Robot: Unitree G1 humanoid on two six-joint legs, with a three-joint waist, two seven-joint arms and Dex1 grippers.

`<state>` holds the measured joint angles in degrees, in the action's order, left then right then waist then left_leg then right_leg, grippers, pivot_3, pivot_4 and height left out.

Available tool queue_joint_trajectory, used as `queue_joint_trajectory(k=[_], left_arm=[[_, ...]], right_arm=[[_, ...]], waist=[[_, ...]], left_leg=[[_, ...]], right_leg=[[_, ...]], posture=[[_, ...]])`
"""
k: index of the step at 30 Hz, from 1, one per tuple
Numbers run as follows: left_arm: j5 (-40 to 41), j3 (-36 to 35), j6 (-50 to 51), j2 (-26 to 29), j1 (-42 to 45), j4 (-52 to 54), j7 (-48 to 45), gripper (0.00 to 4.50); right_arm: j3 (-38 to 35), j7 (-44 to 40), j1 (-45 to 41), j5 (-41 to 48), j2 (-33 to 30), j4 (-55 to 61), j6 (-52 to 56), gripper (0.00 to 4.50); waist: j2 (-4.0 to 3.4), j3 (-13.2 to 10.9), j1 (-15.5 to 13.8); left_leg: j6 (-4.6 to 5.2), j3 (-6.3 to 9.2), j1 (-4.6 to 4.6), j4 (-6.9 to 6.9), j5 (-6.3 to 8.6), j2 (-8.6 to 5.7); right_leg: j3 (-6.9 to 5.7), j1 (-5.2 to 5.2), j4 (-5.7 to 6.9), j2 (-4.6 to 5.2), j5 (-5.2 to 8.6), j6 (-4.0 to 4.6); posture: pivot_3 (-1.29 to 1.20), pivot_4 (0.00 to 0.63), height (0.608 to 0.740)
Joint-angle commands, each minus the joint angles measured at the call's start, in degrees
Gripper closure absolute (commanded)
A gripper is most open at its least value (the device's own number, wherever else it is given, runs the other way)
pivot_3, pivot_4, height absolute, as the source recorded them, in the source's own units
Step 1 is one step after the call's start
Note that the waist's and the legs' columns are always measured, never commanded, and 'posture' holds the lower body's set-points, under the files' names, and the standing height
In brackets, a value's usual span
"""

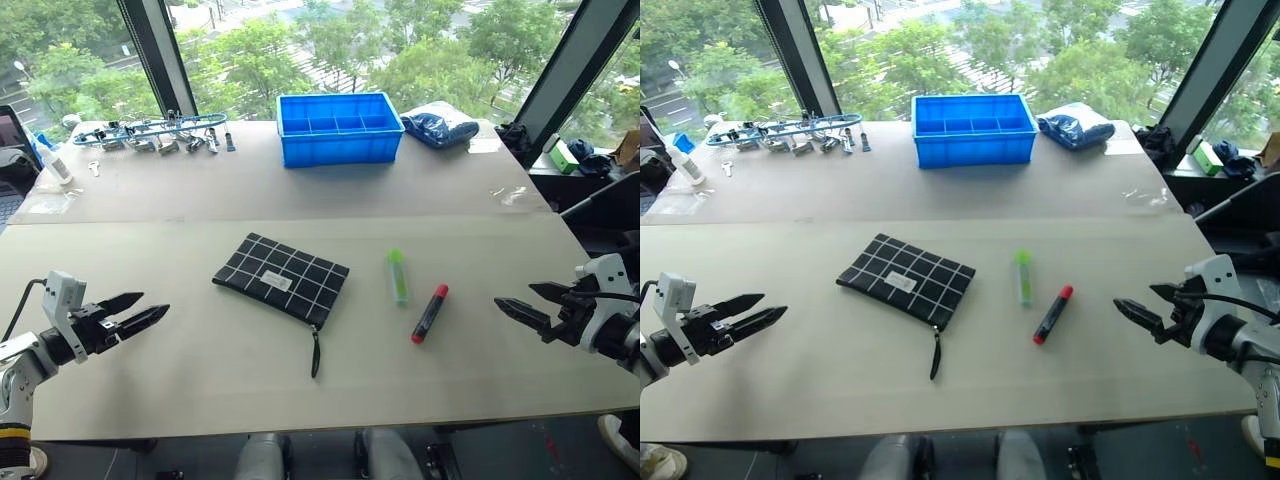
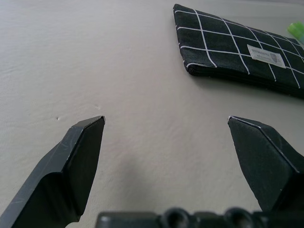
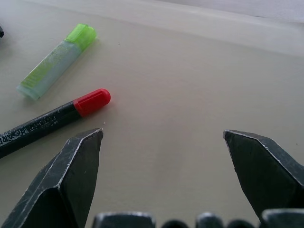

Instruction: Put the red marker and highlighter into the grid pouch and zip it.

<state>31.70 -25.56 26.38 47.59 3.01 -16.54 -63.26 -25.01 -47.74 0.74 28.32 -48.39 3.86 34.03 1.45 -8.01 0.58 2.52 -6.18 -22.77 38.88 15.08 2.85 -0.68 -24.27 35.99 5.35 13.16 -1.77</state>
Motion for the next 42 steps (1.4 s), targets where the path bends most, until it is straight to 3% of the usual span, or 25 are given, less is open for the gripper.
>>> queue_joint_trajectory(k=[1, 3, 6, 10, 17, 22, 27, 30, 33, 42], left_arm=[[0.8, -1.1, -2.0, -0.7, 1.4, 0.1, -0.3, 0.00], [0.1, 0.1, -4.6, -1.4, 4.4, -2.7, -1.7, 0.00], [-8.1, 4.1, -22.5, -1.3, 4.9, -5.5, -4.4, 0.00], [-10.8, 6.2, -31.9, -0.9, 7.6, -8.1, -6.8, 0.00], [-11.7, 8.9, -37.0, 0.0, 10.1, -10.6, -11.6, 0.00], [-10.9, 11.2, -37.5, 0.1, 13.2, -9.7, -14.7, 0.00], [-12.7, 14.8, -37.7, 1.9, 15.6, -10.0, -18.9, 0.00], [-11.8, 15.9, -33.9, 2.4, 16.3, -9.6, -20.1, 0.00], [-9.9, 15.8, -29.3, 1.9, 16.6, -8.0, -20.7, 0.00], [-10.3, 16.1, -28.4, 0.1, 16.3, -6.1, -19.6, 0.00]], right_arm=[[0.1, -0.1, -1.1, 0.0, -0.3, 0.5, -1.1, 0.01], [0.9, 1.2, -2.5, -0.5, 0.8, 0.4, -1.1, 0.01], [-0.4, 2.6, -6.4, 1.8, 2.2, -0.3, 0.5, 0.67], [-0.2, 2.7, -9.0, 3.9, 2.7, 2.3, 1.8, 2.11], [5.6, 3.5, -13.7, 7.6, 4.8, 11.5, 4.9, 4.45], [15.5, 4.2, -20.8, 8.6, 9.2, 16.8, 7.5, 4.45], [34.3, 4.9, -28.6, 1.8, 15.2, 15.9, 10.8, 4.45], [40.4, 3.2, -32.3, 0.6, 17.9, 13.4, 12.2, 4.45], [42.6, 0.6, -35.0, 3.2, 21.8, 10.2, 14.7, 4.45], [47.7, -6.3, -40.6, 3.7, 26.2, 1.0, 20.7, 4.45]], waist=[[0.00, 0.0, 0.0], [0.00, 0.0, -0.1], [0.00, 0.0, -0.1], [0.00, 0.0, 0.0], [0.00, 0.0, 0.1], [0.00, 0.0, 0.2], [0.00, 0.0, 0.2], [-0.01, 0.0, 0.1], [0.00, 0.0, 0.1], [0.00, 0.0, 0.1]], left_leg=[[0.00, 0.00, 0.00, 0.00, 0.00, 0.00], [0.00, 0.00, 0.01, 0.01, 0.00, 0.00], [-0.01, -0.08, -0.01, 0.06, -0.01, -0.01], [-0.01, -0.14, -0.05, 0.01, 0.00, -0.01], [-0.01, -0.15, -0.08, 0.03, 0.00, 0.00], [0.00, -0.14, -0.10, 0.06, -0.01, 0.02], [-0.01, -0.18, -0.17, 0.08, -0.01, 0.01], [0.00, -0.22, -0.30, 0.11, -0.01, -0.01], [0.00, -0.21, -0.52, 0.28, -0.01, 0.00], [-0.01, -0.20, -0.53, 0.29, -0.02, 0.00]], right_leg=[[0.00, 0.00, 0.00, 0.00, 0.00, 0.00], [0.00, 0.02, 0.01, 0.01, 0.00, 0.00], [-0.02, 0.01, 0.03, -0.04, -0.01, 0.01], [-0.01, -0.03, 0.00, -0.02, -0.01, 0.02], [-0.05, -0.05, 0.03, -0.01, -0.01, 0.01], [-0.05, -0.09, 0.08, -0.05, -0.01, 0.01], [-0.11, -0.11, 0.07, -0.07, -0.01, 0.02], [-0.13, -0.21, 0.07, -0.06, -0.01, 0.02], [-0.18, -0.35, 0.11, -0.07, -0.02, 0.00], [-0.24, -0.34, 0.14, -0.08, -0.02, 0.00]], posture=[[0.00, 0.150, 0.740], [0.00, 0.150, 0.740], [0.00, 0.150, 0.740], [0.00, 0.150, 0.740], [0.00, 0.150, 0.740], [0.00, 0.150, 0.740], [0.00, 0.150, 0.740], [0.00, 0.150, 0.740], [0.00, 0.150, 0.740], [0.00, 0.150, 0.740]])
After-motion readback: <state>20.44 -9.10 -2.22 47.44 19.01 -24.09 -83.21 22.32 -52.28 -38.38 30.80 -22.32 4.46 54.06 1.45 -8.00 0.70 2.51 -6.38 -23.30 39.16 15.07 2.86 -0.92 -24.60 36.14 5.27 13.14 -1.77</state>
